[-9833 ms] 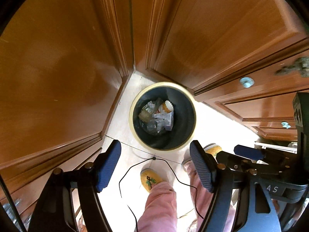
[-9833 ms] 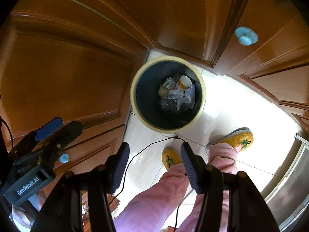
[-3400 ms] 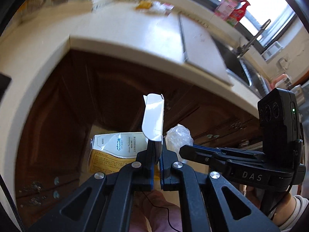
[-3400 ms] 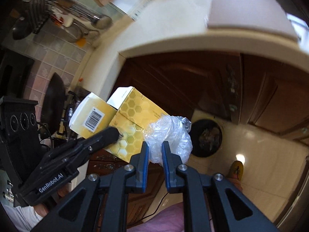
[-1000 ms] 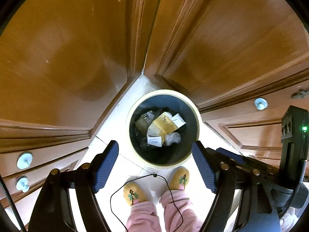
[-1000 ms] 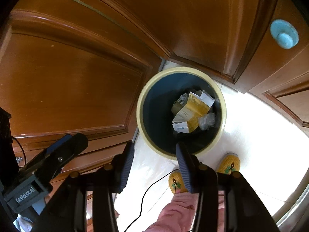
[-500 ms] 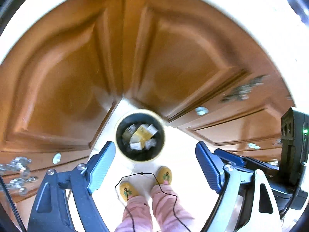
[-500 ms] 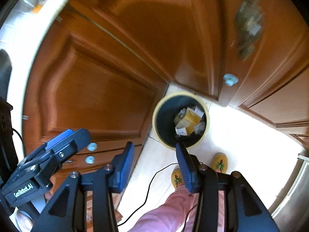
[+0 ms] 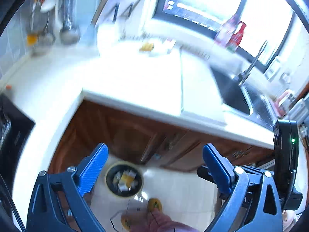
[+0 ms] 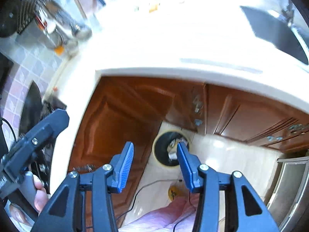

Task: Collect trash
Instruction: 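Raise both tools back up to the counter trash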

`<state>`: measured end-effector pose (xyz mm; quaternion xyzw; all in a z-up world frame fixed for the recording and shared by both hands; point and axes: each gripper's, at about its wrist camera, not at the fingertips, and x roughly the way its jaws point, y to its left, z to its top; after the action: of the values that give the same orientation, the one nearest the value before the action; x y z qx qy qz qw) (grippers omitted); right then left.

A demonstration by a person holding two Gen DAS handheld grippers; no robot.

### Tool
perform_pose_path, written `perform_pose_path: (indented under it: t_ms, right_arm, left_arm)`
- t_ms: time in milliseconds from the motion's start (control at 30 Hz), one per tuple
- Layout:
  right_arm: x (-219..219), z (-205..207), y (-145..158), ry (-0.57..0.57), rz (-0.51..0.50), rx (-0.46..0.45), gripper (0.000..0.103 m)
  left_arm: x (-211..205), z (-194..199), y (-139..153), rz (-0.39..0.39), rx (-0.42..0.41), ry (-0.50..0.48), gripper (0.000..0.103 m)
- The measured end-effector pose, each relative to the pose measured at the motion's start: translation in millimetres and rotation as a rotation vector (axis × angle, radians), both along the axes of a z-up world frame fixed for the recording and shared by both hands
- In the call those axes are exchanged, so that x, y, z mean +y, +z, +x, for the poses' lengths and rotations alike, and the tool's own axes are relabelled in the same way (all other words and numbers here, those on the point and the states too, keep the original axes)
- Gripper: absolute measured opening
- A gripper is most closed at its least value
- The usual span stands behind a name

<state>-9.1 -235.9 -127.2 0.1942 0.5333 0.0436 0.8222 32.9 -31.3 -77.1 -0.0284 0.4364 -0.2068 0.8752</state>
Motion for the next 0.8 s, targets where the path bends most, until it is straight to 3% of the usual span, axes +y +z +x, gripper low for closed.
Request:
perform_pose_path:
  t_ms: [167,367,533,800]
  right_arm:
    - [-14,-9,61,-0.049,-0.047,-0.106,0.047]
    - [-21,-15,111,-0.097,-0.081,-0.209,0.048]
    - [-22,-16,137,-0.132,-0.122,-0.257,0.056]
    - [-31,2,165,-0.158,-0.166,-0.268,0.057]
  left_arm:
    - [-10,-4,54,-0.018,-0.105,-0.021,0.102]
    - [-16,-5,93,-0.017,-0.173,-0.028,0.102]
    - [-15,-2,117,-0.002,-0.212,0.001,0.102]
    - [-14,28,143,-0.008,-0.236,0.049,0.102]
